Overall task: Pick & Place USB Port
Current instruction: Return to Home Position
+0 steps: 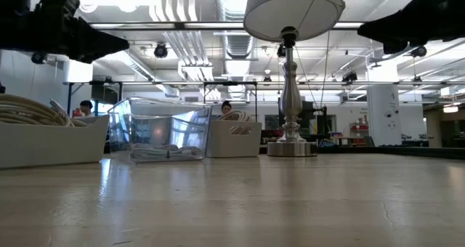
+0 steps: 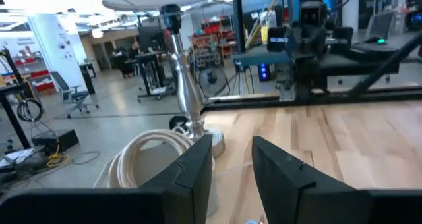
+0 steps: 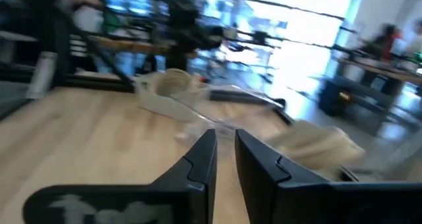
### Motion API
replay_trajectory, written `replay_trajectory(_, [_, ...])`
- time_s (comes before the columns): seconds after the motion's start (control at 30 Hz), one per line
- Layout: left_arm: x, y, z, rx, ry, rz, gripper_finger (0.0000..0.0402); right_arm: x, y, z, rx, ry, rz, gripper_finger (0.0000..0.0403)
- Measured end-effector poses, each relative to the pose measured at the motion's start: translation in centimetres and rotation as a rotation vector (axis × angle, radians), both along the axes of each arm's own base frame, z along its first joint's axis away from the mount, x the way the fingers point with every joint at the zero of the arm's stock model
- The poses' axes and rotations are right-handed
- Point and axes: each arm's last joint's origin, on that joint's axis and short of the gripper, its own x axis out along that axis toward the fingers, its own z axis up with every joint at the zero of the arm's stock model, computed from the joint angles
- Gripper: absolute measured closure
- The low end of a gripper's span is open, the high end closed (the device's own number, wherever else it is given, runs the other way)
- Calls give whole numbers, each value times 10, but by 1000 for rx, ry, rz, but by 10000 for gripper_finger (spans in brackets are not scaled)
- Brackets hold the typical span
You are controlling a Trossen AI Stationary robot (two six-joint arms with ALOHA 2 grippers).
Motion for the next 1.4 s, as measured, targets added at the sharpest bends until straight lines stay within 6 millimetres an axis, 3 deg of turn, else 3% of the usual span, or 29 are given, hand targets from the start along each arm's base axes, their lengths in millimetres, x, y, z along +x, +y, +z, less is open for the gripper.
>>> replay_trajectory(0.27, [-2, 0, -22, -28, -18, -3, 291, -1, -2, -11, -2, -17, 40, 364])
replay_trajectory(0.47, [-4, 0, -21, -27, -41, -4, 291, 1, -4, -16, -31, -123, 181, 365])
replay_trajectory(0.83, [-5, 0, -26, -63, 2, -3, 291, 2, -22, -42, 38, 25, 44, 365])
replay_trajectory(1.4, [-5, 0, -28, -82, 11, 6, 291, 2, -25, -42, -15, 42, 20, 365])
